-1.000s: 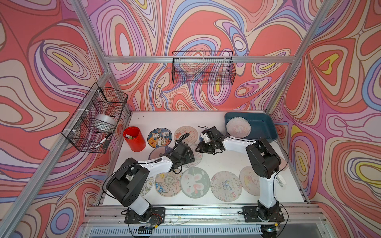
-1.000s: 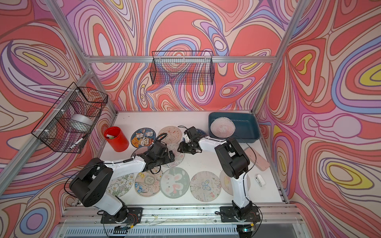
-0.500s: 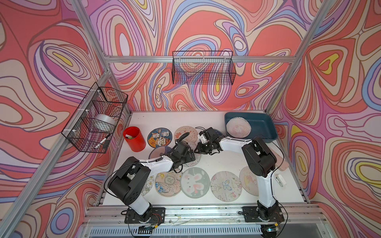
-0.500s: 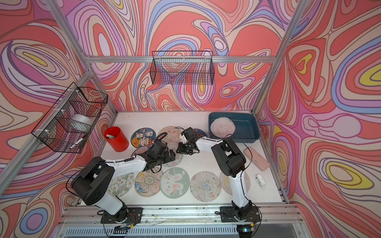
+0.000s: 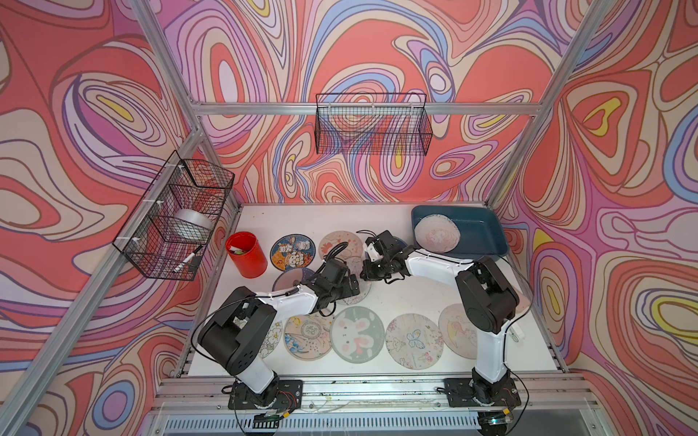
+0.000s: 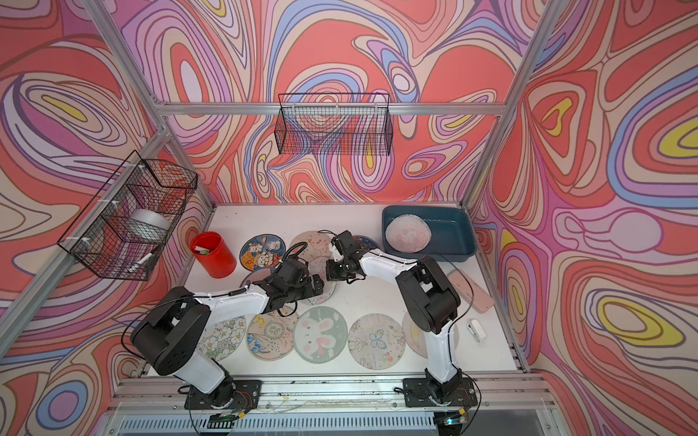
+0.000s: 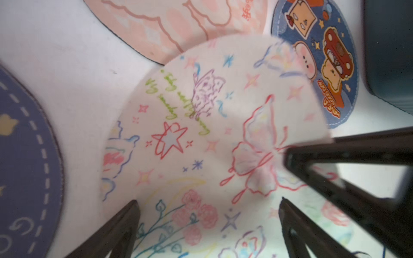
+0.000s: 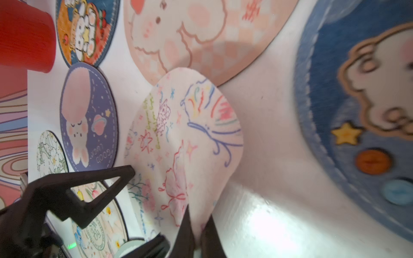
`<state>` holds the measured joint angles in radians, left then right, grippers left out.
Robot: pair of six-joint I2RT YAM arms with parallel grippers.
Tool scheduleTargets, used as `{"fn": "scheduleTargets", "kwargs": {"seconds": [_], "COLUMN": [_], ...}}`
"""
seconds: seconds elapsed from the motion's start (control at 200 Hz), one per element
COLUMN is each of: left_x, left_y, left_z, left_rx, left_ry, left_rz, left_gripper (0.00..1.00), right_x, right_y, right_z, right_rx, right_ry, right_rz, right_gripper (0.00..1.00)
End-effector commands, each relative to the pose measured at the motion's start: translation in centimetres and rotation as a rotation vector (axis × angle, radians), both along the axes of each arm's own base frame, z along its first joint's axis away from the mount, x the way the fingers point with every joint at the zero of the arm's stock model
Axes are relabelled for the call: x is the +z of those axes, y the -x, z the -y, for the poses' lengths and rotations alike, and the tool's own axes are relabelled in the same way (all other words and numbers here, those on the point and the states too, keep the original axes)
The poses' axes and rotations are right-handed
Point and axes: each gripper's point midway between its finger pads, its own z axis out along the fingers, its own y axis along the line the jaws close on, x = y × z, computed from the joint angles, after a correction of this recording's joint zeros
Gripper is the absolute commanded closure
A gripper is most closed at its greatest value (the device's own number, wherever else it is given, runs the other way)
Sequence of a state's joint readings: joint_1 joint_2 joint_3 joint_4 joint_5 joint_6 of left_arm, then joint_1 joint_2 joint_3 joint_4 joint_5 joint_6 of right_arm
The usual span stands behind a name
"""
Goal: Put the coasters into the storage box
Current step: Pick up the coaster from the center of the board.
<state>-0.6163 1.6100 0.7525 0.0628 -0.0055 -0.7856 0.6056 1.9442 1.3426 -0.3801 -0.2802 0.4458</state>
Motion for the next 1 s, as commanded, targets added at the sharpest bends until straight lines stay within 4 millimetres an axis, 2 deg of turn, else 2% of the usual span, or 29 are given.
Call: {"fn": "scheduleTargets", "kwargs": {"seconds": [0.0, 0.1, 0.135, 0.155, 0.391, 0.666, 0.776, 0.997], "left_x": [0.4, 1.4, 1.8, 2.0, 4.2, 6.8, 7.2, 6.7], "left_y": [0.5, 0.3, 0.2, 0.2, 0.3, 0.8, 0.6, 0.5], "left_z": [-0.1, 0.0, 0.1, 0.1, 1.4, 4.2, 4.3, 3.8], "left_rx": [-0.043, -0.067, -0.077, -0.083, -0.184, -0.305, -0.303, -0.274], "left_ry": [-0.025, -0.022, -0.021, -0.021, 0.014, 0.146, 0.159, 0.138], "left_rz": [-0.008, 0.032, 0.046, 0.054, 0.125, 0.181, 0.194, 0.180], "left_gripper": [0.02, 0.02, 0.02, 0.02, 0.02, 0.02, 0.02, 0.02], "right_x": [4.1, 6.7, 6.8, 8.2, 12.2, 17.4, 17.9, 16.0], "right_y": [-2.3, -3.0, -3.2, -3.3, -4.6, -6.2, -6.8, -8.7], "right_z": [3.2, 5.0, 5.6, 6.0, 11.0, 19.0, 21.6, 24.9], "right_rx": [-0.085, -0.126, -0.138, -0.148, -0.258, -0.430, -0.486, -0.559], "right_ry": [0.107, 0.146, 0.168, 0.162, 0.202, 0.211, 0.269, 0.360], "right_rz": [0.165, 0.244, 0.253, 0.283, 0.375, 0.495, 0.521, 0.499], "right_gripper": [1.00, 1.00, 1.00, 1.00, 1.00, 1.00, 1.00, 1.00]}}
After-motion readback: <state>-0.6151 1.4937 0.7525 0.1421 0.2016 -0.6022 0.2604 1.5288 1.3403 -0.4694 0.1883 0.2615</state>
